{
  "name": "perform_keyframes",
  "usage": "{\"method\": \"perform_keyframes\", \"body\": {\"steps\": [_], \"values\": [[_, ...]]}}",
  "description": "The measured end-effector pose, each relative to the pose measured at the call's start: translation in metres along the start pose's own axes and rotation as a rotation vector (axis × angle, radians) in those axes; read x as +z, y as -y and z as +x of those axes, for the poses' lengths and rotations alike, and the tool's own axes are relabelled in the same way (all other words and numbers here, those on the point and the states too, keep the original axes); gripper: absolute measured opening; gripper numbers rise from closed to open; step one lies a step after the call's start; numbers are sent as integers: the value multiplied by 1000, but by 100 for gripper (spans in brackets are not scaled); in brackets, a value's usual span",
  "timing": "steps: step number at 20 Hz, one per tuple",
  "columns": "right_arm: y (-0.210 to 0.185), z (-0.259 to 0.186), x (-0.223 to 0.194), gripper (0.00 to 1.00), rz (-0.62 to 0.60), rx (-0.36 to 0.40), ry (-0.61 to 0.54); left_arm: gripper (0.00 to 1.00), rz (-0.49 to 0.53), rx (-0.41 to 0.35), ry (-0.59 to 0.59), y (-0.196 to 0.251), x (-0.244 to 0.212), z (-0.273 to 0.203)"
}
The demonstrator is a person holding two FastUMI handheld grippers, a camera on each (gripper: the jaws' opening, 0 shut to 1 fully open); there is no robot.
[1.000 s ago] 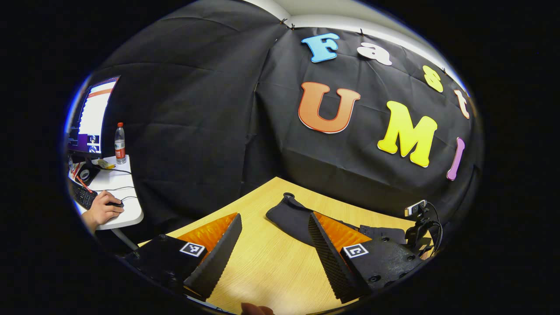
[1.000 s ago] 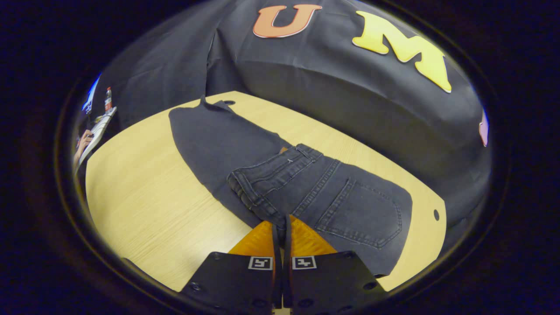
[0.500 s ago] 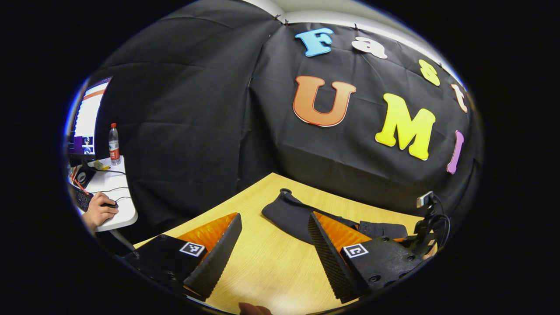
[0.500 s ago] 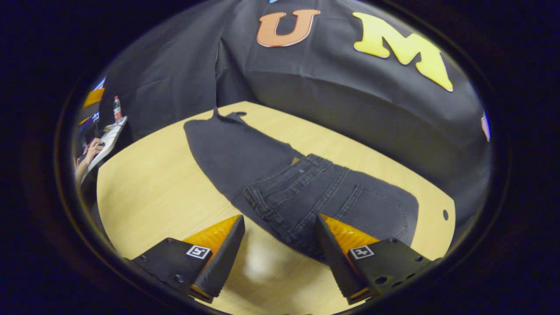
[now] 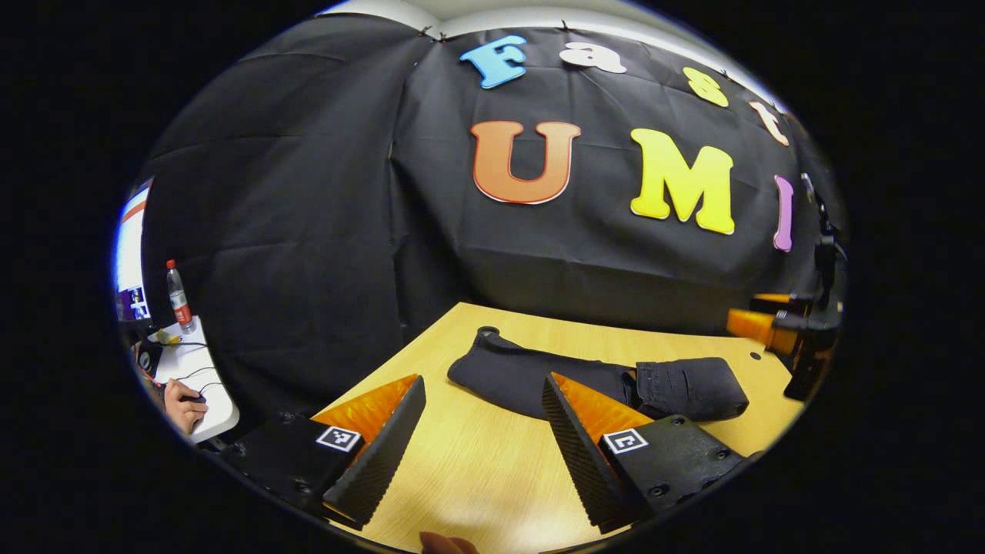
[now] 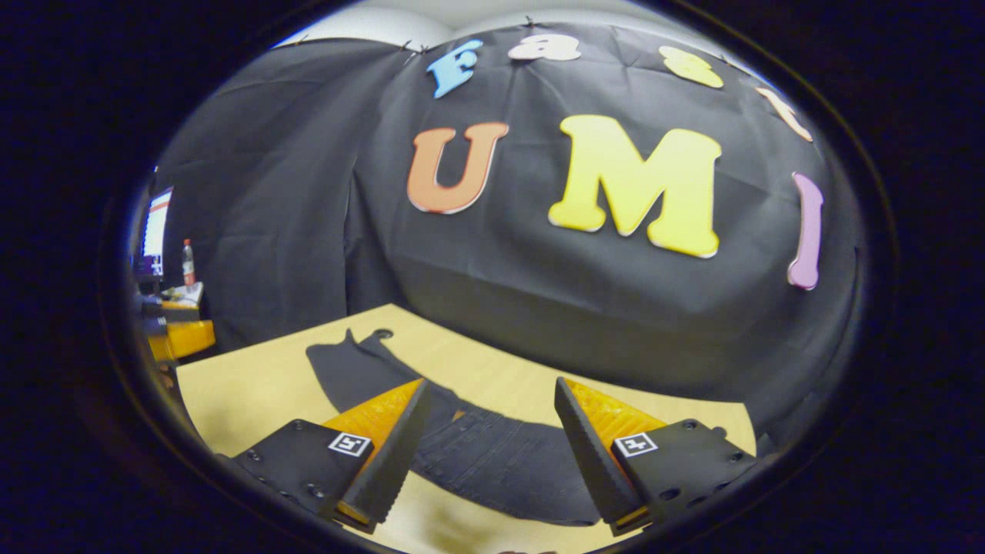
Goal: Grasp the waist and the cuffs of the jeans and fold them to make the two legs overlap; first hold the waist and fold one-third of the jeans toward the cuffs, then hold the cuffs and fold the remaining one-third in the same direction to finish folding.
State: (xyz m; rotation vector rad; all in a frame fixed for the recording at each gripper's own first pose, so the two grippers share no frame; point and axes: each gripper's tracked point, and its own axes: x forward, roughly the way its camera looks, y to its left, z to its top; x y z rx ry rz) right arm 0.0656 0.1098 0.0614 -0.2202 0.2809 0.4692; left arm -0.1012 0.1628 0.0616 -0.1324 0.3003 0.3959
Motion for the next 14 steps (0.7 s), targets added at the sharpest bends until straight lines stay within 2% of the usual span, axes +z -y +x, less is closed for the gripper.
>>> {"method": "perform_keyframes", "body": {"steps": [2,5,9,11,14], "values": [[22,-18,26,99,8,-47,49,99,-31,-54,-42,11,-14,12],[59,-54,66,99,39,-132,135,98,-154,-112,-160,26,-45,43],[104,-91,91,99,43,-243,187,98,-266,-129,-265,23,-73,87],[123,-104,93,99,55,-283,186,99,-368,-133,-326,26,-85,114],[149,-123,99,98,58,-344,194,99,-554,-91,-405,14,-104,148]]}}
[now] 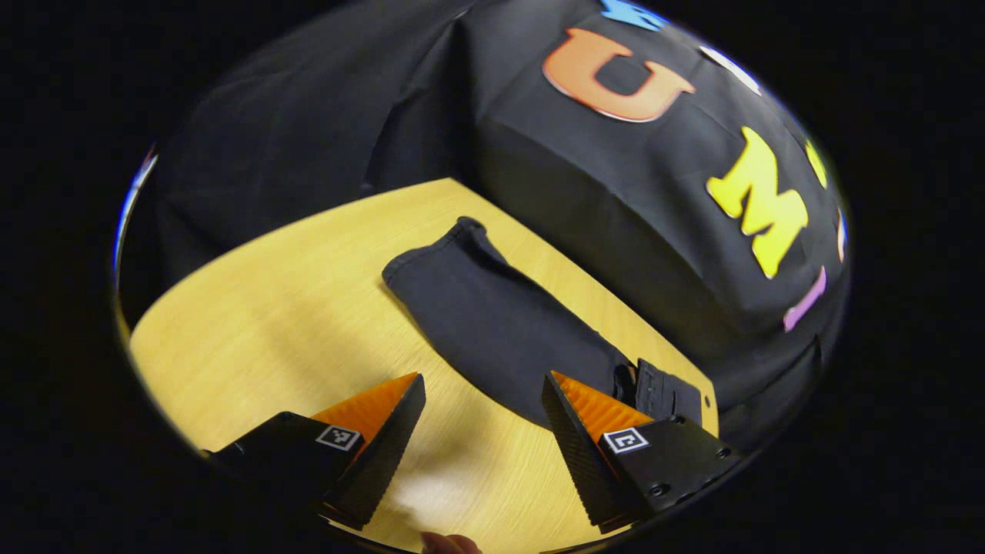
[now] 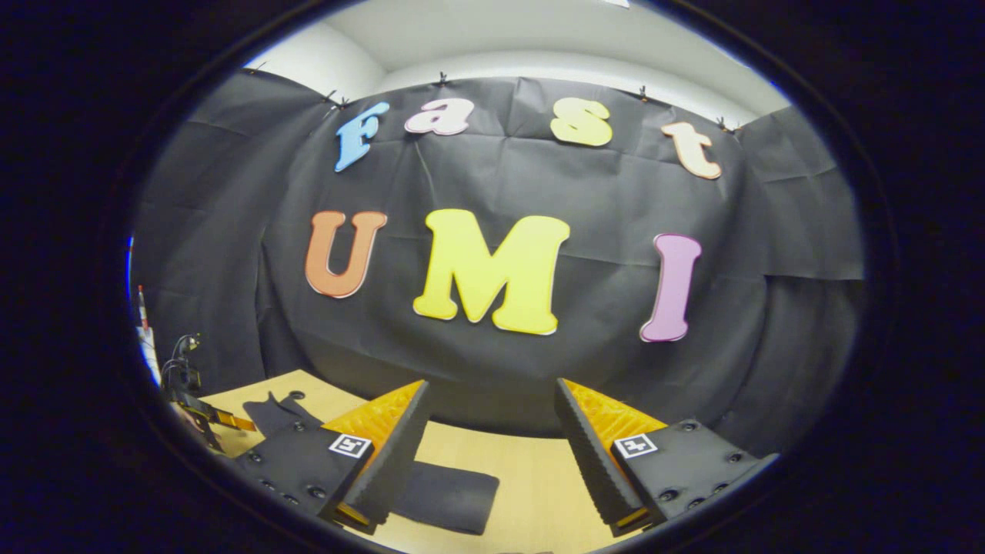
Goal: Grasp the waist and the cuffs of the jeans and fold them to make the two legs overlap; first hold the waist and fold one-third of the jeans toward the cuffs, then hold the cuffs and fold the remaining one-third in the same direction to finish folding.
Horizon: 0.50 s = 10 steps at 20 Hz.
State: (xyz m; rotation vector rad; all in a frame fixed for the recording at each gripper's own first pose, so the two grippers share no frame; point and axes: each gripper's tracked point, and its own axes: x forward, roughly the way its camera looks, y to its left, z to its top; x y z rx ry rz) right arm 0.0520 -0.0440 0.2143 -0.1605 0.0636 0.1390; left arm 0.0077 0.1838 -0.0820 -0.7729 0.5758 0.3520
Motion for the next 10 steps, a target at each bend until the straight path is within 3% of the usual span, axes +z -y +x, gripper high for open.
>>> {"method": "perform_keyframes", "body": {"steps": [4,5,6,8,10], "values": [[28,-6,0,98,-7,-58,-11,99,-211,13,-37,-9,5,26],[34,-5,0,98,-4,-70,-17,88,-245,12,-41,-8,7,29],[38,-5,0,99,-2,-78,-21,96,-275,6,-42,-7,10,36],[42,-5,-5,99,4,-86,-35,100,-354,-8,-34,-1,20,48],[41,-3,-8,99,11,-82,-48,95,-474,-25,0,1,34,63]]}}
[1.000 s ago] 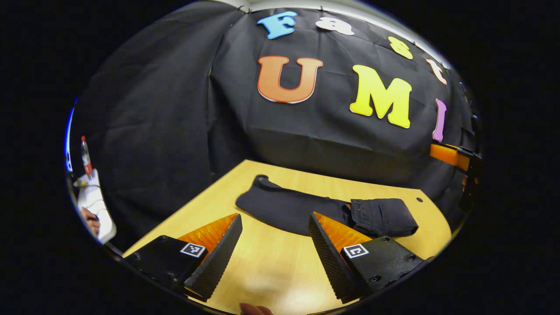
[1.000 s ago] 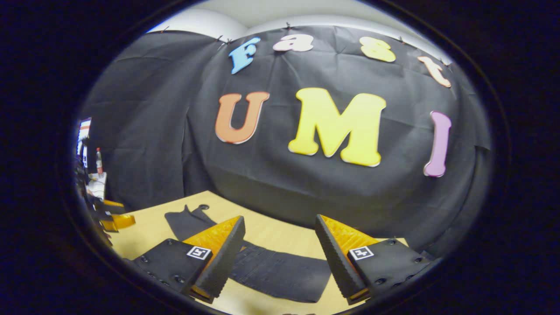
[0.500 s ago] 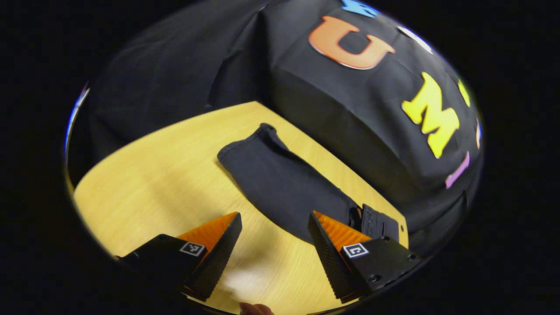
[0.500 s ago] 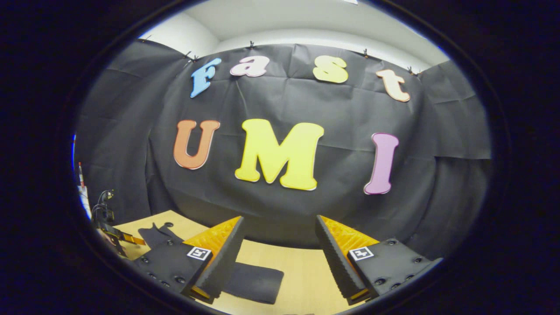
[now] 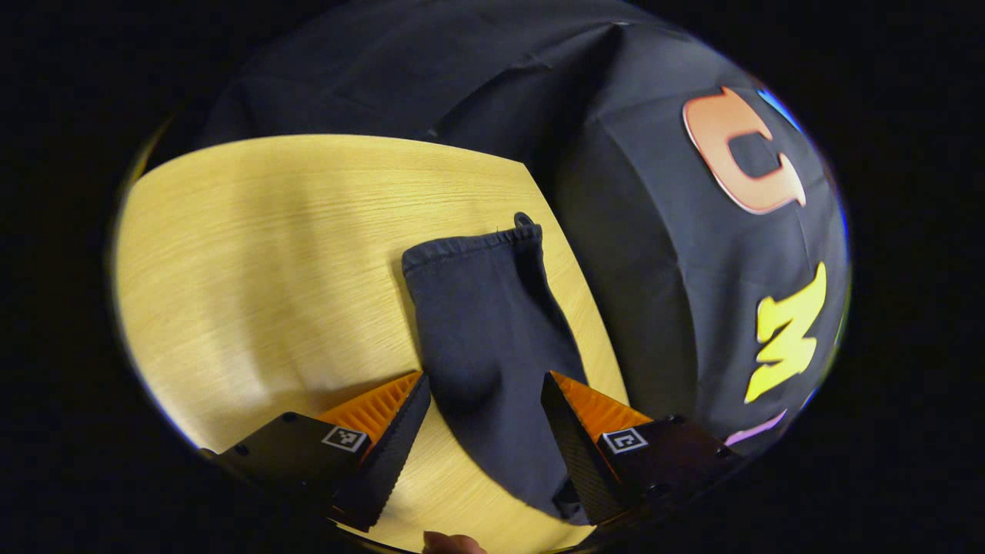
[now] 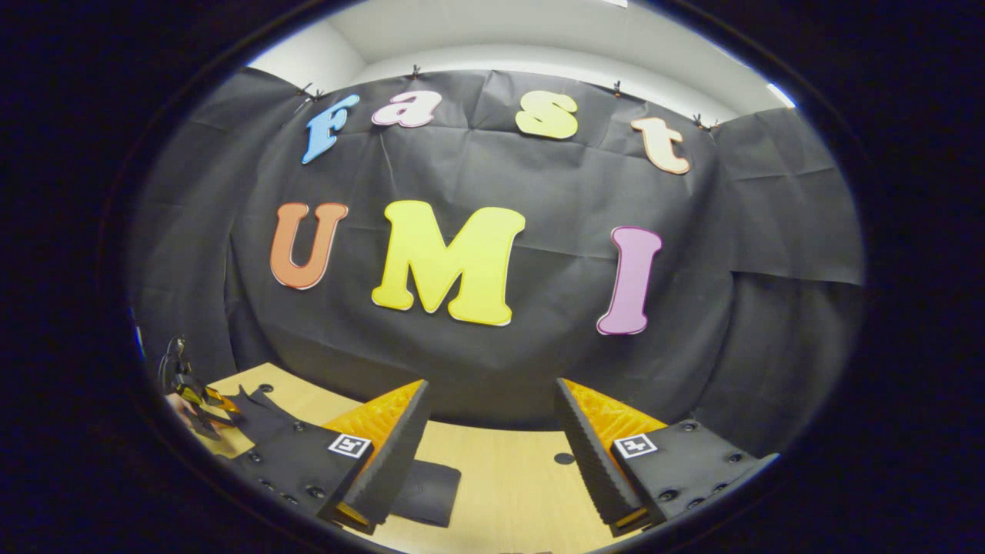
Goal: Grasp the waist and the cuffs of the jeans and fold them to make the two legs overlap; first hold the waist and fold one-third of the jeans toward the cuffs, then hold the cuffs and fold the remaining one-third in the same direction to finish folding.
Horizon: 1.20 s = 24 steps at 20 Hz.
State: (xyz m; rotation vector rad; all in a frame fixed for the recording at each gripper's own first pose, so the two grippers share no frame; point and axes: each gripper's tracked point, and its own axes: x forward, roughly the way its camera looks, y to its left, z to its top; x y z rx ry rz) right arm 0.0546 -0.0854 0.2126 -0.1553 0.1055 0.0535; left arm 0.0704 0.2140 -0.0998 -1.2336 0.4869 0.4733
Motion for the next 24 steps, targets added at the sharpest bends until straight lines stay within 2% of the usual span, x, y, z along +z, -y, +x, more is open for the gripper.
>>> {"method": "perform_keyframes", "body": {"steps": [3,4,5,6,11,13,14,16,17,18,20,24], "values": [[0,1,-5,98,9,7,-22,89,-181,-36,9,9,6,16],[2,2,-7,99,9,4,-26,95,-236,-43,11,13,7,19],[4,3,-8,99,10,-1,-32,89,-287,-47,8,18,7,22],[4,4,-9,98,14,-7,-35,89,-331,-52,8,23,7,25],[10,5,-15,98,26,-23,-57,89,-355,-81,-10,40,10,54],[15,4,-16,98,28,-31,-65,84,-379,-81,-39,37,7,59],[16,3,-16,98,28,-34,-66,79,-398,-50,-52,30,3,59],[20,2,-16,99,23,-43,-69,22,-407,-64,-65,31,4,61],[22,2,-15,99,24,-47,-69,19,-365,-64,-53,30,2,61],[24,1,-16,99,27,-51,-71,10,-334,-57,-44,27,3,63],[25,1,-18,99,34,-53,-80,5,-327,-44,-39,26,4,62],[22,-2,-18,99,29,-45,-84,5,-318,-28,-42,23,4,56]]}}
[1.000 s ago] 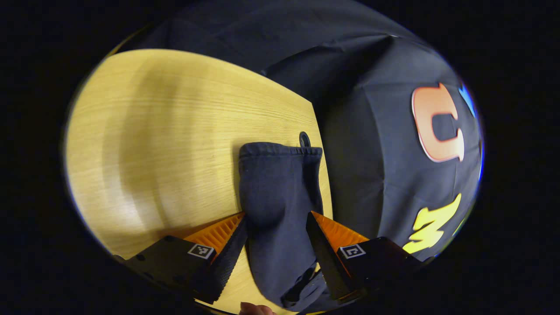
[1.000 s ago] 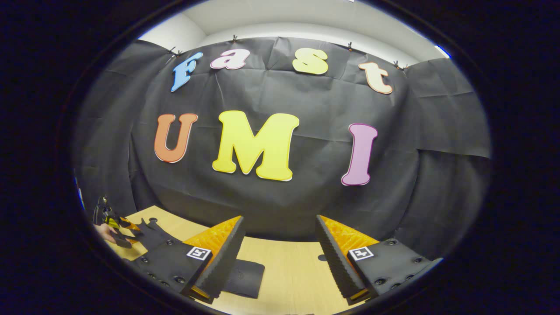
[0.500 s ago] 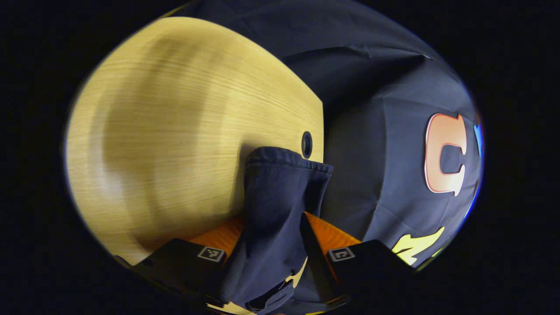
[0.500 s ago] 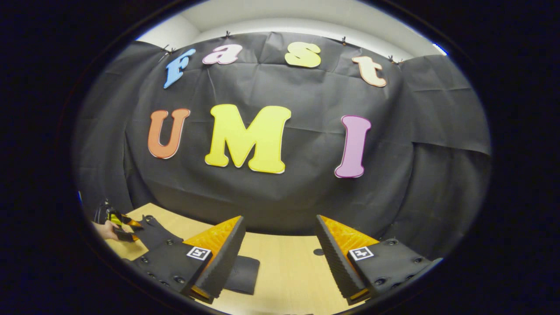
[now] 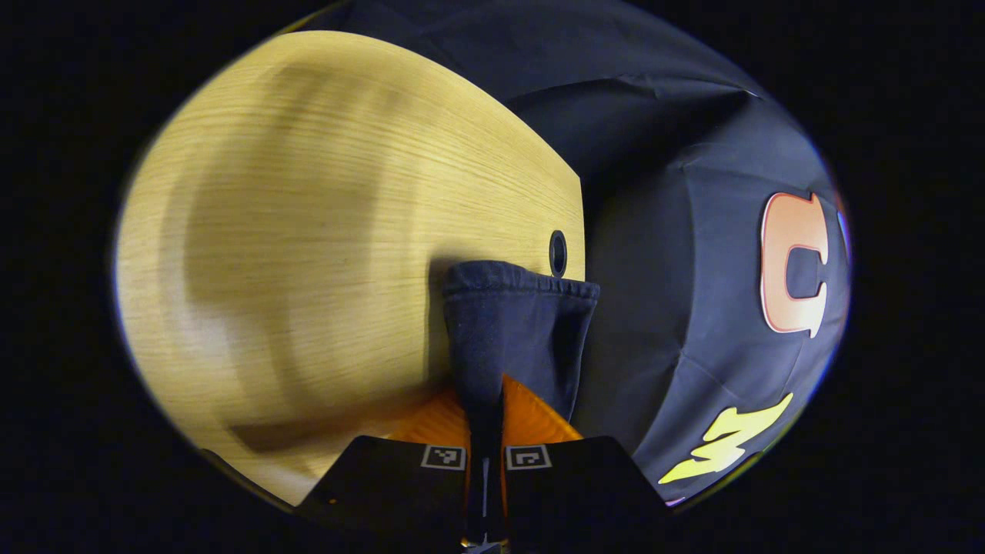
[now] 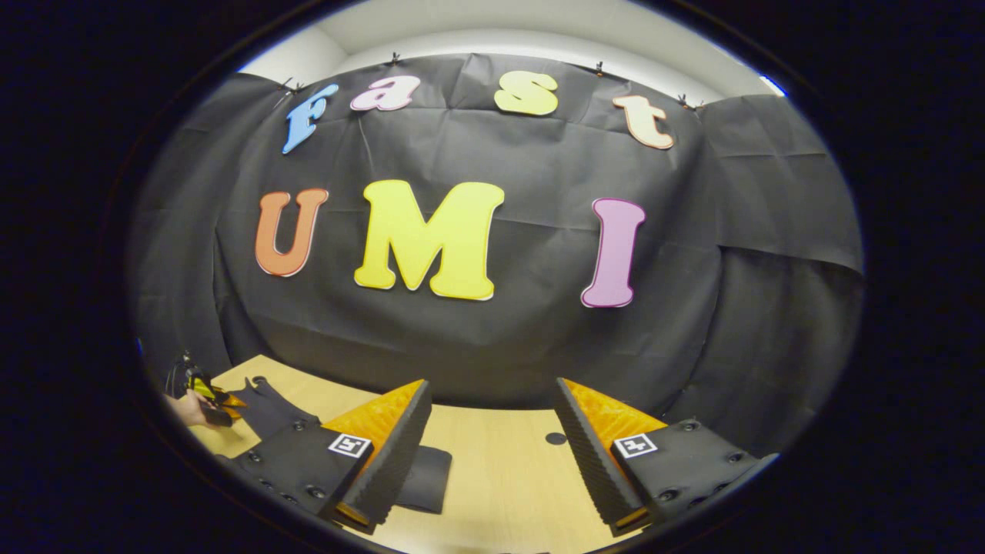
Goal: Grasp the waist and the cuffs of the jeans and fold them to make the two legs overlap; first hold the waist and fold one-third of the jeans toward the cuffs, then hold the cuffs and fold the remaining one-third in the same direction to finish folding.
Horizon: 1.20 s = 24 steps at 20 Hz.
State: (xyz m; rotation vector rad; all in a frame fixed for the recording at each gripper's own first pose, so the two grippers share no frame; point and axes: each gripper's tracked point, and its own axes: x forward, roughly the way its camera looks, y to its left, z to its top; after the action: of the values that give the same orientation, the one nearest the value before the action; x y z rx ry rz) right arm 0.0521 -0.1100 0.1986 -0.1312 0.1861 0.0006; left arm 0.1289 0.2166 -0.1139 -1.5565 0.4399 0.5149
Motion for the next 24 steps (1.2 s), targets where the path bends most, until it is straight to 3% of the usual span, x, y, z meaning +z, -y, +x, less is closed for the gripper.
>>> {"method": "perform_keyframes", "body": {"steps": [4,15,19,24], "values": [[-2,-2,2,99,-5,11,3,5,53,0,25,8,0,-10],[2,-15,2,99,-14,32,2,5,239,-96,137,58,-9,-62],[13,-20,1,99,-24,35,5,5,295,-143,169,84,-26,-83],[38,-24,-3,99,-11,33,5,5,434,-226,200,128,-75,-115]]}}
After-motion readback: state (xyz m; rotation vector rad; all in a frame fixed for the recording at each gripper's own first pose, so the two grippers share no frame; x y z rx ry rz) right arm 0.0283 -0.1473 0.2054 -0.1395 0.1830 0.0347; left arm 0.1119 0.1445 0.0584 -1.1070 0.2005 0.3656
